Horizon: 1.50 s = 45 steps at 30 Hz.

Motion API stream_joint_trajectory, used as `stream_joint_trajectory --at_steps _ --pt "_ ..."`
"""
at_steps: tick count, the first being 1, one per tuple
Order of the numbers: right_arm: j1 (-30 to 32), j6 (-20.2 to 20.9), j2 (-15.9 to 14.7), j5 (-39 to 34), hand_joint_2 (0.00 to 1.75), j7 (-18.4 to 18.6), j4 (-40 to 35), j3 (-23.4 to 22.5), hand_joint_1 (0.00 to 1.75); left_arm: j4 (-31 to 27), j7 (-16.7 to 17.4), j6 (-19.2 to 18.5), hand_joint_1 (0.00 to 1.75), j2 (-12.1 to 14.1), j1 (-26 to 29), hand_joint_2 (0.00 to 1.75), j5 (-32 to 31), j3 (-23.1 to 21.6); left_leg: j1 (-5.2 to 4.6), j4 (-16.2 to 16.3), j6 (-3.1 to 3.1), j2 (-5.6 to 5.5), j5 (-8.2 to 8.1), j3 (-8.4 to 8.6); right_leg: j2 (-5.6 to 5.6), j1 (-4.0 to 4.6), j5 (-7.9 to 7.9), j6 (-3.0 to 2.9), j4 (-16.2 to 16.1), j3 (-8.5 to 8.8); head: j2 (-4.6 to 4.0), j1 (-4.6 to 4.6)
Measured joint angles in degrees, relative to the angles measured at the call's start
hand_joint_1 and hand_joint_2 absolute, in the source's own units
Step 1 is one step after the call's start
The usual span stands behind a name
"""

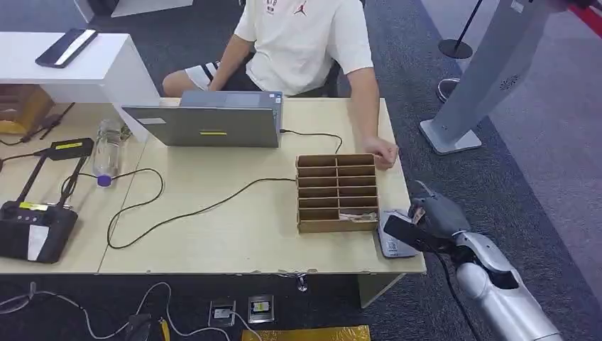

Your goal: Pass the card to the sensor for recognition and then transmit it.

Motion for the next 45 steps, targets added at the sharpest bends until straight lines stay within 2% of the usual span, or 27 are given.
stream_joint_trajectory --at_steps 4,14,20,24,29,36,45 --pt "-1.4 -1.4 -0.1 1.2 1.75 -0.7 0.6 -1.0 1.75 -0.1 -0.2 0.0 0.0 0.0 0.1 0.0 -0.4 0.0 -0.01 0.0 0.0 0.0 0.0 -0.01 0.02 -0.01 0.0 0.0 0.0 -0.01 0.0 0.0" --pt "-12.1 -2.3 -1.2 5.3 1.75 -5.0 2.5 -5.0 1.75 -0.1 -1.4 0.0 0.0 0.0 0.2 0.0 -1.0 0.0 -0.01 0.0 0.0 0.04 0.01 0.0 0.1 -0.01 0.02 0.01 0.0 -0.03 0.0 0.0" --pt "-20.6 -4.6 -1.0 6.7 1.75 -7.7 5.0 -5.1 1.75 -0.1 -1.9 0.0 0.0 -0.1 0.1 0.0 -1.6 -0.2 0.0 0.0 -0.01 0.04 0.02 -0.03 0.07 -0.01 0.02 0.0 0.0 -0.03 0.0 -0.04" --pt "-24.1 -5.1 -0.5 6.8 1.75 -8.8 7.2 -4.9 1.75 -0.4 -1.9 0.0 0.0 -0.1 -0.1 0.0 -1.7 -0.5 -0.01 0.0 -0.01 -0.02 0.02 -0.13 -0.01 -0.01 0.02 0.0 0.0 -0.05 0.0 0.02" --pt "-32.0 -6.4 1.5 5.9 1.75 -11.7 14.2 -3.3 1.75 -0.6 -1.9 -0.2 0.0 -0.1 -0.9 0.0 -1.8 -1.5 -0.02 0.0 -0.03 -0.05 0.09 -0.19 -0.04 -0.02 0.09 -0.01 0.1 -0.15 0.0 0.0" --pt "-36.2 -7.9 5.5 5.3 1.75 -14.0 22.6 -0.6 1.75 -0.7 -1.9 -0.3 0.0 -0.2 -1.2 0.0 -1.8 -1.9 0.01 0.0 -0.04 -0.06 0.1 -0.22 -0.04 0.01 0.09 -0.02 0.1 -0.2 0.0 -0.04" --pt "-38.2 -8.6 11.3 4.9 1.75 -15.0 31.4 2.6 1.75 -0.7 -1.9 -0.2 0.0 -0.1 -1.6 0.0 -1.8 -2.8 0.05 0.0 -0.07 -0.08 0.12 -0.2 -0.06 0.04 0.08 -0.02 0.1 -0.19 0.0 0.0"
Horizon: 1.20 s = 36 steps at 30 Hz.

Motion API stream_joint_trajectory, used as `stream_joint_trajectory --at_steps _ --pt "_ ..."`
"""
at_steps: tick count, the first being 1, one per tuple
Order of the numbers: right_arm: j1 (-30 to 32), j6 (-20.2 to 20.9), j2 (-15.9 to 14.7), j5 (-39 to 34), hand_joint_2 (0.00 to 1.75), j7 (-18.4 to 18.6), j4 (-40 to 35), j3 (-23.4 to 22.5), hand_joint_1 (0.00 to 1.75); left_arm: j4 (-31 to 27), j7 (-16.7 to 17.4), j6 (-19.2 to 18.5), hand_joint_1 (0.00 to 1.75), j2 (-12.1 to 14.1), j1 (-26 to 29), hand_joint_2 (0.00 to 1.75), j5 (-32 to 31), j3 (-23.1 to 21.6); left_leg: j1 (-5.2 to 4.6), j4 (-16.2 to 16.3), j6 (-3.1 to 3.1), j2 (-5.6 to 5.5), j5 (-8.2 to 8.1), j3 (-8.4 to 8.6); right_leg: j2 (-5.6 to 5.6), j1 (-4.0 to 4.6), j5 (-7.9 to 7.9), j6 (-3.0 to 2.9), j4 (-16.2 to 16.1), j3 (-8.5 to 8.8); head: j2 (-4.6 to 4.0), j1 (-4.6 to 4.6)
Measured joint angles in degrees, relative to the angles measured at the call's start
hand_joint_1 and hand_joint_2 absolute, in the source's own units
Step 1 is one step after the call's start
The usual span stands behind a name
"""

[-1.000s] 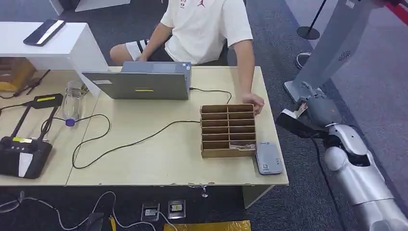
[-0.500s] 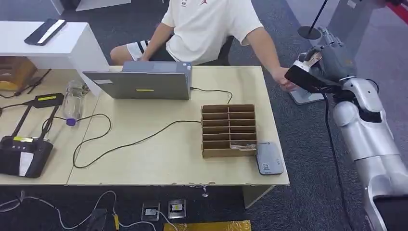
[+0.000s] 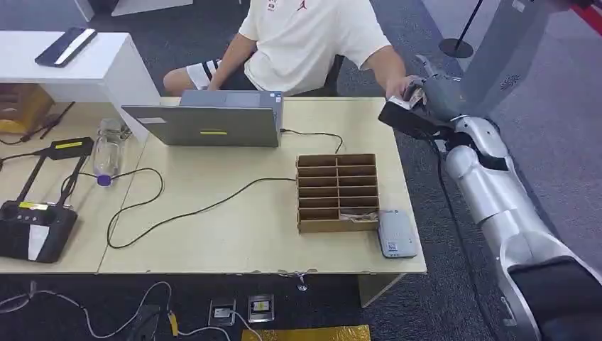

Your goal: Pass the card to the sensor for recognition and then transmit it.

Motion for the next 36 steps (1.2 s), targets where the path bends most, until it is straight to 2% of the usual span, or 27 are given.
stream_joint_trajectory --at_steps 5,6,7,8,12,17,21,26,28,30,33,36 --pt "-0.2 -0.2 2.1 -0.3 1.75 -0.2 3.5 1.3 1.75 0.0 0.0 0.0 0.0 0.1 0.0 0.0 0.0 -0.2 0.0 0.0 -0.01 0.0 0.0 -0.01 0.0 0.0 0.0 0.0 0.0 0.0 0.0 0.0" --pt "-0.2 -0.3 2.4 -0.3 1.75 -0.2 4.1 1.6 1.64 0.0 0.0 0.0 0.0 0.1 0.0 0.0 0.0 -0.3 0.0 0.0 -0.01 0.01 0.01 -0.01 0.01 0.0 0.0 0.0 0.0 0.0 0.0 0.0" --pt "-0.1 -0.4 2.6 -0.3 1.75 -0.2 4.5 1.8 0.38 0.0 0.0 0.0 0.0 0.0 0.0 0.0 0.0 -0.3 -0.01 0.0 -0.01 0.01 0.0 -0.01 0.01 -0.01 0.0 0.0 0.0 -0.01 0.0 0.0" --pt "-0.1 -0.6 2.7 -0.4 1.75 -0.2 5.0 2.0 0.0 0.0 0.0 0.0 0.0 0.0 0.0 0.0 0.0 -0.4 0.0 0.0 -0.01 0.0 0.0 -0.02 0.0 -0.01 0.0 0.0 0.0 -0.01 0.0 -0.02" --pt "-0.1 -1.8 3.4 -1.0 1.75 -0.3 6.3 2.5 0.0 0.0 0.0 0.0 0.0 0.0 0.0 0.0 0.2 -0.4 0.0 0.0 -0.01 0.01 0.0 -0.01 0.03 0.0 0.0 0.0 0.0 -0.02 0.0 0.0" --pt "0.0 -5.8 3.8 -3.6 1.75 -1.2 7.4 3.0 0.0 0.0 -0.1 0.2 0.0 0.0 0.1 0.0 0.4 -0.4 0.0 0.0 -0.01 0.01 0.0 0.0 0.03 0.0 0.0 0.0 0.0 -0.02 0.0 0.0" --pt "0.0 -7.1 3.8 -7.9 1.75 -2.3 7.5 3.2 0.0 0.0 -0.7 0.2 0.0 0.0 0.2 0.0 0.7 -0.4 0.0 0.0 -0.01 0.02 0.0 0.0 0.03 0.0 0.0 0.0 0.0 -0.02 0.0 0.0" --pt "0.0 -6.8 3.8 -16.0 1.75 -2.9 6.0 3.0 0.0 0.0 -1.2 0.2 0.0 0.0 0.3 0.0 1.2 -0.4 -0.01 0.0 -0.01 0.02 0.0 0.01 0.04 -0.01 0.0 0.0 0.0 -0.03 0.0 0.0" --pt "0.2 -4.5 3.5 -20.6 1.75 -2.0 4.0 2.3 0.0 0.0 -1.2 0.2 0.0 0.0 0.3 0.0 1.4 -0.4 -0.01 0.0 -0.01 0.03 0.01 0.05 0.04 0.0 0.0 0.0 0.0 -0.02 0.0 -0.02" --pt "1.1 -0.6 2.9 -26.3 1.75 0.8 0.2 1.8 0.0 0.0 -1.3 0.2 0.0 0.1 0.3 0.0 1.5 -0.4 0.0 0.0 -0.01 0.03 0.0 0.06 0.04 0.0 0.0 0.0 0.0 -0.01 0.0 -0.02" --pt "4.4 7.5 1.7 -35.3 1.75 6.3 -8.5 0.5 0.0 0.1 -1.5 0.2 0.0 0.2 0.3 0.0 1.5 -0.5 0.0 0.0 -0.01 0.02 0.0 0.06 0.04 0.0 0.0 0.0 0.0 0.0 0.0 0.0" --pt "8.0 11.3 0.5 -39.4 1.75 9.6 -18.2 -0.7 0.0 0.2 -1.8 0.2 0.0 0.4 0.4 0.0 1.5 -0.5 0.0 0.0 -0.01 0.02 0.0 0.07 0.05 0.0 0.0 0.0 0.0 -0.01 0.0 0.02"
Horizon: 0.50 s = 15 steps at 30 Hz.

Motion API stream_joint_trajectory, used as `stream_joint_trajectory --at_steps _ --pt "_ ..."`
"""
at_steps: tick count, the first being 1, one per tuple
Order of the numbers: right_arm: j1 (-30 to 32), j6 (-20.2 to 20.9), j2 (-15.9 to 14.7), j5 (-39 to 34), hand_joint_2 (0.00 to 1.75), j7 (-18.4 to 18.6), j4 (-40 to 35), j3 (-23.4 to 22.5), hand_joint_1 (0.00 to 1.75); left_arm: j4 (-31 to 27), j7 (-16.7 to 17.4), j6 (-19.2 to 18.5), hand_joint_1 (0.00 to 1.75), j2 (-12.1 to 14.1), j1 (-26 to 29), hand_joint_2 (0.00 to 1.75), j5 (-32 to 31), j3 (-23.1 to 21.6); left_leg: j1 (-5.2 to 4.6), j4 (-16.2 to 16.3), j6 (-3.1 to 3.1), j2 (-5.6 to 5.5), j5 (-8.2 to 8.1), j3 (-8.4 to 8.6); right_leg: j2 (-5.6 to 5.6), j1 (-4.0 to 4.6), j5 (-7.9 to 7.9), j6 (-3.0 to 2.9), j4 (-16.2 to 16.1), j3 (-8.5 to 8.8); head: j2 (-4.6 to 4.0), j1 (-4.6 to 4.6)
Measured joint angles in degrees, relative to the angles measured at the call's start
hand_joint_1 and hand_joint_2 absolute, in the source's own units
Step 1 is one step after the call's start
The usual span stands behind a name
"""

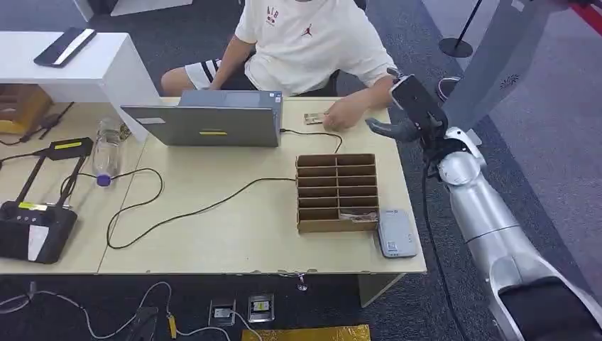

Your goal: Pass the card to the sensor for recognition and then transmit it.

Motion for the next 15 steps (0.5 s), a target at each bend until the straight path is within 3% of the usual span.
stream_joint_trajectory --at_steps 8,15 --pt "10.3 5.3 -3.1 0.7 1.75 5.4 -18.8 -1.6 0.0 0.1 -1.9 0.2 0.0 0.1 1.1 0.0 2.1 0.0 0.0 0.0 -0.01 0.05 -0.01 0.02 0.06 0.0 0.0 0.0 0.0 0.0 0.0 0.0" --pt "17.6 6.1 -5.9 3.1 1.75 9.6 -29.7 -1.9 0.0 0.1 -2.1 0.3 0.0 0.0 1.5 0.0 2.4 0.0 0.0 0.0 -0.02 0.07 -0.02 0.03 0.09 0.0 0.0 0.0 0.0 0.01 0.0 0.0"
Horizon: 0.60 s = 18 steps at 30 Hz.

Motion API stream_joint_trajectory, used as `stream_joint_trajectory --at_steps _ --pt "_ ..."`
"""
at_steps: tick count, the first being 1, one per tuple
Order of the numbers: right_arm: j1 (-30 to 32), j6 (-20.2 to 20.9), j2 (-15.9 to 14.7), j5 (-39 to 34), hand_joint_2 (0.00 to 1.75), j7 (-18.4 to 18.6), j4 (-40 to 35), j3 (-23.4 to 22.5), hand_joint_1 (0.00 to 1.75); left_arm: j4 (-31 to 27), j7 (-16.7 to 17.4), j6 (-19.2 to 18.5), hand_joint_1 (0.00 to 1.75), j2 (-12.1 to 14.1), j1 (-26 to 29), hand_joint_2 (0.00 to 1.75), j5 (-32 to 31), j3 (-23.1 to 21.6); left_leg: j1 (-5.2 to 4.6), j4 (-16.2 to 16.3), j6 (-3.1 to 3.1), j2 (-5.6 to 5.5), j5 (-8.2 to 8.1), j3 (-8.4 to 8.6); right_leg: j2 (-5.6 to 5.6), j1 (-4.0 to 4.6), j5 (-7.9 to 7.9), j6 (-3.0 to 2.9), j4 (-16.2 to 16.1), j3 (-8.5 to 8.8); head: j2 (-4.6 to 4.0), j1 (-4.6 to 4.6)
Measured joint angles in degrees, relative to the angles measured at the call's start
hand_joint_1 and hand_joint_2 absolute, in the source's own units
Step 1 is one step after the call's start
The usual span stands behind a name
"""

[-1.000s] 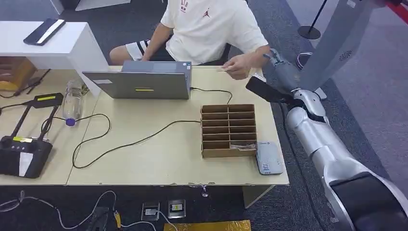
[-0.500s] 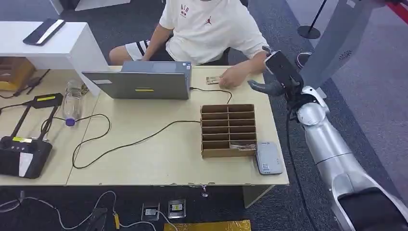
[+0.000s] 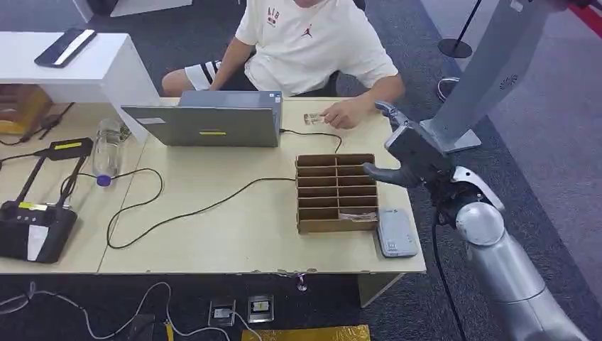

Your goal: Pass the card to the sensor for recognition and then transmit it.

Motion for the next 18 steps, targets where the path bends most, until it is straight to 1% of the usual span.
stream_joint_trajectory --at_steps 2,6,12,18 --pt "2.5 0.0 -0.5 1.2 1.75 0.9 -2.7 0.0 0.0 0.0 0.0 0.0 0.0 0.0 0.0 0.0 0.0 0.0 0.0 0.0 0.0 0.0 0.0 -0.01 -0.01 0.0 0.0 0.0 0.0 0.0 0.0 -0.02" --pt "5.5 0.4 -1.2 4.0 1.75 2.3 -6.3 0.1 0.0 0.0 0.2 -0.1 0.0 0.0 0.0 0.0 0.0 0.0 0.01 0.0 -0.01 0.03 0.0 0.0 0.02 0.01 0.0 0.0 0.0 -0.01 0.0 0.0" --pt "8.9 0.7 -2.1 7.5 1.75 3.3 -9.3 0.7 0.0 0.0 0.6 -0.1 0.0 0.1 0.1 0.0 0.0 0.0 0.0 0.0 -0.01 0.03 0.0 -0.01 0.02 0.0 0.0 0.0 0.0 -0.01 0.0 -0.02" --pt "12.9 1.9 -3.8 14.2 1.75 4.0 -11.8 1.2 0.0 0.0 1.4 0.0 0.0 0.1 0.1 0.0 0.0 0.0 0.0 0.0 -0.01 0.02 -0.01 -0.03 0.01 0.0 0.0 0.0 0.0 -0.01 0.0 -0.02"
